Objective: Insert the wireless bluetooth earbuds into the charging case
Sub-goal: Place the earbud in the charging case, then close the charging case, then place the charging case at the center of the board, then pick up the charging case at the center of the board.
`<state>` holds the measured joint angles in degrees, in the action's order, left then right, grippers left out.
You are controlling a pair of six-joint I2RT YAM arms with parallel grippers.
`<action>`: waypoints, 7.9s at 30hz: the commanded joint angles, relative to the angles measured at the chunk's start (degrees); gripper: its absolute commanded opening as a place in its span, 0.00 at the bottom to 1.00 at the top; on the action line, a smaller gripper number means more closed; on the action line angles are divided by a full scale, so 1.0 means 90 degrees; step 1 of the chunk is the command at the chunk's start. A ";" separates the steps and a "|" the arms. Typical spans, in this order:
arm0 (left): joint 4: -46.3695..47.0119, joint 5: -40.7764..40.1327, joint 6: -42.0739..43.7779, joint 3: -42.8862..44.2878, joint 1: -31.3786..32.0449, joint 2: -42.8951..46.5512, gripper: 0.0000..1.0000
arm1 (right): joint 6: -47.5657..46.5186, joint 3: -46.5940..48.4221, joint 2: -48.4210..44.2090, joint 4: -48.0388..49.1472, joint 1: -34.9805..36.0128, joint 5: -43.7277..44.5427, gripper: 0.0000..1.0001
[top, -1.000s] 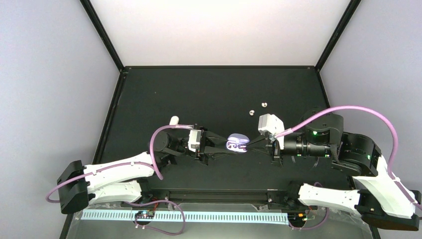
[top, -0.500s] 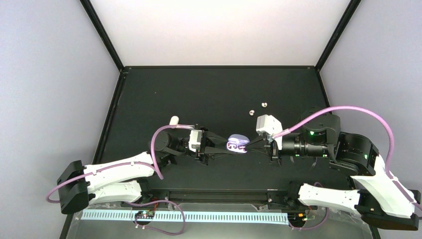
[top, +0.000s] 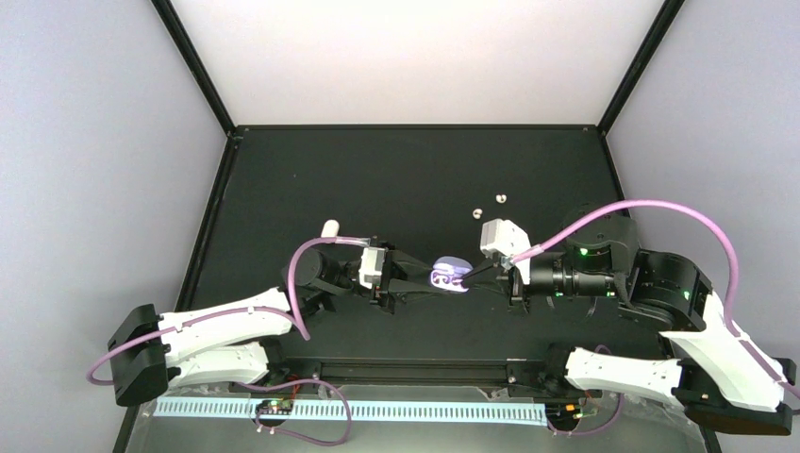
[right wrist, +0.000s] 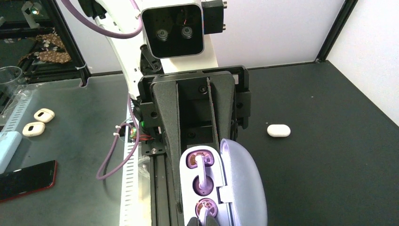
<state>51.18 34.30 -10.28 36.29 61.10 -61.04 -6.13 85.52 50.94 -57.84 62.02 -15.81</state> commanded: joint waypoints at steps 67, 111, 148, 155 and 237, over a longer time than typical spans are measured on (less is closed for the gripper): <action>0.0121 -0.0440 0.0050 0.0028 0.0007 0.0596 0.02 | 0.1017 0.0052 0.0087 0.1064 0.0023 0.1655 0.61; -0.6219 -0.1566 -0.2906 0.5060 -0.4006 -0.7056 0.34 | 0.1685 -0.3379 -0.1621 0.2919 -0.0066 0.4946 0.76; -0.8443 -0.3808 -0.1377 0.2751 -0.5620 -0.4101 0.98 | 0.1660 -0.3782 -0.1534 0.3339 -0.0070 0.4576 0.78; -0.8546 -0.3526 -0.0923 0.3176 -0.5598 -0.4682 0.77 | 0.1646 -0.3682 -0.1586 0.3160 -0.0074 0.4647 0.78; -0.9472 -0.5559 -0.1857 0.1145 -0.5304 0.2518 0.99 | 0.2641 0.2409 0.9066 0.3066 -0.0720 0.3582 0.74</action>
<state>-31.92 -10.94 -28.69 45.91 12.47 -39.40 17.06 104.07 130.34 -25.45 56.49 11.77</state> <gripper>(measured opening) 0.987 0.741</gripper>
